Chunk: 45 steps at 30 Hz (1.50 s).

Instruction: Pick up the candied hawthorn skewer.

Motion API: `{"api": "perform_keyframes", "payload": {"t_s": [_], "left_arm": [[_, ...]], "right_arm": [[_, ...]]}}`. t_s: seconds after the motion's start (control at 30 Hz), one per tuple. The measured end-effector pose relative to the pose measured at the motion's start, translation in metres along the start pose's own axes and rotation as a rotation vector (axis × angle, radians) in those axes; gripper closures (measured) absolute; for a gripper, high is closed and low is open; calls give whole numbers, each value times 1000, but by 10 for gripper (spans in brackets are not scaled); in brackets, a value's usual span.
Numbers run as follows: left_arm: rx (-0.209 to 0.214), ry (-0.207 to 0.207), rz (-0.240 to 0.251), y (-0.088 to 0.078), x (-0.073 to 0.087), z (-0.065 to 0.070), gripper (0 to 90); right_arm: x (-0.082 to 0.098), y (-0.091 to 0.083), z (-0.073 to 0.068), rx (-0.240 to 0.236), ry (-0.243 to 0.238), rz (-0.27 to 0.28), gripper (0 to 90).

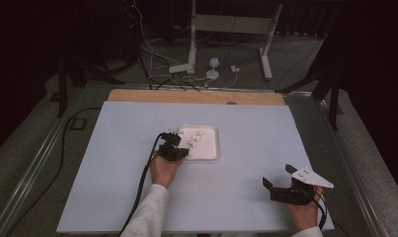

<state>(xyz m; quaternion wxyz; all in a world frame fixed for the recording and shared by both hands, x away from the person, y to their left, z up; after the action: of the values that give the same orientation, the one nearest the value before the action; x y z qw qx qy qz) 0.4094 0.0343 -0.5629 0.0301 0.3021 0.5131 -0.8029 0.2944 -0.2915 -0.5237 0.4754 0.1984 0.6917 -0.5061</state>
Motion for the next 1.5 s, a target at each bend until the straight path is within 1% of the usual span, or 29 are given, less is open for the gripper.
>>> {"api": "perform_keyframes", "payload": {"t_s": [0.03,0.07,0.17,0.23,0.43,0.53,0.57,0.67,0.7,0.77,0.83,0.9,0.93,0.97,1.13,1.17,1.3,1.37,1.4,1.47,1.5], "left_arm": [[4,-5,3,0,0,0,888],[-2,-5,6,-1,-1,0,896],[1,-5,11,-2,-1,0,900],[11,-11,22,-4,-1,0,900],[15,3,57,-17,-3,0,900],[23,9,78,-23,-3,0,900],[24,12,86,-25,-2,-1,900],[37,10,107,-30,1,-2,900],[39,15,114,-31,2,-2,900],[47,15,129,-33,5,-3,900],[51,27,143,-36,9,-4,900],[57,26,158,-39,12,-3,900],[62,35,169,-41,13,-3,900],[60,42,175,-43,14,-3,900],[61,58,212,-54,17,-1,900],[62,61,218,-56,17,-1,900],[67,79,245,-61,20,1,900],[66,94,250,-63,22,2,900],[66,94,250,-63,22,2,900],[72,102,261,-65,23,3,900],[73,107,264,-66,24,3,900]], "right_arm": [[0,0,0,1,0,0,2],[0,0,0,1,0,0,2],[0,0,0,1,0,1,2],[0,0,1,0,2,1,2],[0,0,0,-5,4,2,2],[-1,2,-1,-18,26,3,1],[-1,2,-1,-18,26,3,1],[-2,4,-1,-33,47,6,2],[-3,4,-1,-35,50,10,1],[-3,5,-2,-35,50,8,1],[-3,5,-3,-39,49,7,1],[-5,4,-5,-43,47,13,2],[-5,4,-5,-43,47,13,2],[-7,3,-6,-52,54,21,1],[-14,4,-7,-62,62,29,2],[-18,5,-7,-65,66,44,2],[-29,7,-7,-97,93,62,2],[-36,9,-9,-131,112,68,2],[-39,11,-10,-145,119,66,2],[-41,13,-11,-144,118,60,2],[-47,18,-13,-140,107,48,2]]}}
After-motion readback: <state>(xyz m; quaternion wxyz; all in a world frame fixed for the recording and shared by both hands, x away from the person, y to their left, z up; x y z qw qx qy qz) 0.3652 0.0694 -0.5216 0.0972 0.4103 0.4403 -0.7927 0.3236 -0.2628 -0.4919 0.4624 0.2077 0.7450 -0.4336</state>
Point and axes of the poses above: each handheld gripper's, and its own axes: y roughly forward along the jaws, x roughly out of its underside, z roughly to its right, the point moved 7 cm from there along y, roughly forward along the jaws, and after that the axes turned 3 degrees about -z, right-handed, at the moved point
